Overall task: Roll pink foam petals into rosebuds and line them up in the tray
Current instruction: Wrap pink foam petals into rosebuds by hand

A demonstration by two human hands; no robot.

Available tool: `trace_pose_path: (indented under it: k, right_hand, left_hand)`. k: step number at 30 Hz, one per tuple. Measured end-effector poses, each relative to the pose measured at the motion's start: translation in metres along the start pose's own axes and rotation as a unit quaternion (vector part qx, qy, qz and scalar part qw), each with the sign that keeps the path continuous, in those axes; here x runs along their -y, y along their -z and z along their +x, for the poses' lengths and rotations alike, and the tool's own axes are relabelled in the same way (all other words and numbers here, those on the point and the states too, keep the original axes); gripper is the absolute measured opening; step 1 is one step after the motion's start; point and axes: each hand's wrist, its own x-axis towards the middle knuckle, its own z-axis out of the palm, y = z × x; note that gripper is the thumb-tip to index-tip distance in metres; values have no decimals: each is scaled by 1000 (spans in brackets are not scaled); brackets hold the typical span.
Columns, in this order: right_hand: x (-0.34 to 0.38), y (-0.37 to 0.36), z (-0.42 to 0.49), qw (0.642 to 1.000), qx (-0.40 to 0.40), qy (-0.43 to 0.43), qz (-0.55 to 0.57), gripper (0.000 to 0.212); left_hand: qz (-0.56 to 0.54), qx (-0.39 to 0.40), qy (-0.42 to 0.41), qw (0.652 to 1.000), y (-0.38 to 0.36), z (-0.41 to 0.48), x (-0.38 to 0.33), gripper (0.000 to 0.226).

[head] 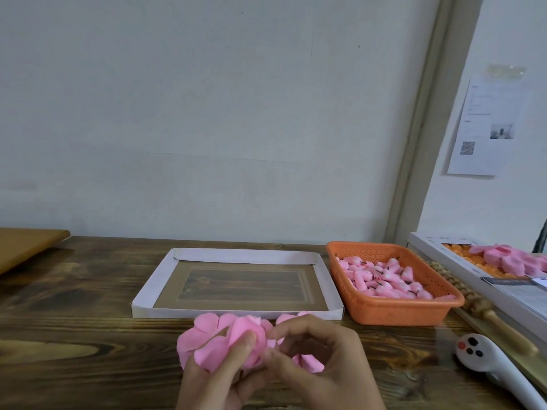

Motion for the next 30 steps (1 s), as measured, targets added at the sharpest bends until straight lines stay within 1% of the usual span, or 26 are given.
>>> trace_pose_path:
  k: [1,2,4,5,7,8,9,11,12,14,15,16,18,19,21,22,23,25,26,27,28,29,30]
  right_hand:
    - [-1,0,0,1000,-3,-7,10,19]
    - [-2,0,0,1000,-6,-10,19,20]
    - [-2,-1,0,999,-6,-14,30,19]
    - [-2,-1,0,999,-6,-17,32,20]
    - [-4,-2,0,999,-2,-19,32,25]
    - [-5,-2,0,999,2,-13,30,27]
    - [-5,-2,0,999,7,-4,31,30]
    - [-5,-3,0,999,15,11,39,30]
    - [-6,-3,0,999,12,15,45,29]
    - [-10,-4,0,998,-1,25,60,29]
    - [-11,-5,0,997,-8,31,67,28]
    - [-13,-6,0,996,-15,36,75,27]
    - [-14,-7,-1,995,-26,45,91,25]
    - [-15,-7,-1,994,-32,50,95,24]
    - [-16,-6,-1,994,-39,49,94,24]
    - [-16,-5,-1,994,-40,38,95,27]
    - [-15,-5,-2,994,-41,23,95,32]
    - [-13,-2,-2,995,-24,3,92,40]
    - [-12,-1,-1,997,-7,0,81,40]
    - [-10,0,-1,998,11,0,67,36]
    - [-9,1,-1,998,23,-1,57,33]
    - [-9,1,-1,998,26,-4,54,31]
    - [-9,2,-1,998,22,-6,54,30]
  left_hand:
    - [25,-11,-26,999,2,2,2,11]
    - [60,-22,-37,997,-2,0,1,11]
    - [64,-19,-47,997,-13,1,-3,14]
    - [46,-33,-56,997,-17,1,-3,25]
    - [16,-79,-54,995,-15,5,-3,57]
    - [15,-105,-55,993,-15,11,-3,55]
    - [20,-118,-64,991,-13,12,-2,43]
    - [50,-110,-69,990,-15,12,-3,21]
    - [61,-108,-71,990,-13,12,-1,14]
    - [65,-109,-81,989,-12,17,4,6]
    - [69,-102,-102,987,-10,18,7,6]
    - [76,-95,-129,984,-8,18,9,13]
    - [92,-74,-151,981,-2,20,15,33]
    - [91,-63,-152,982,-5,20,19,36]
    - [91,-72,-161,980,-1,23,25,28]
    - [80,-80,-151,982,2,23,24,27]
    - [71,-59,-136,986,6,20,21,28]
    - [76,23,-96,992,10,17,18,33]
    - [69,42,-87,993,10,15,18,32]
    - [72,50,-93,992,8,15,23,24]
    - [90,41,-102,990,8,16,25,10]
    - [132,20,-130,983,8,15,28,16]
    - [146,-14,-147,978,8,15,30,34]
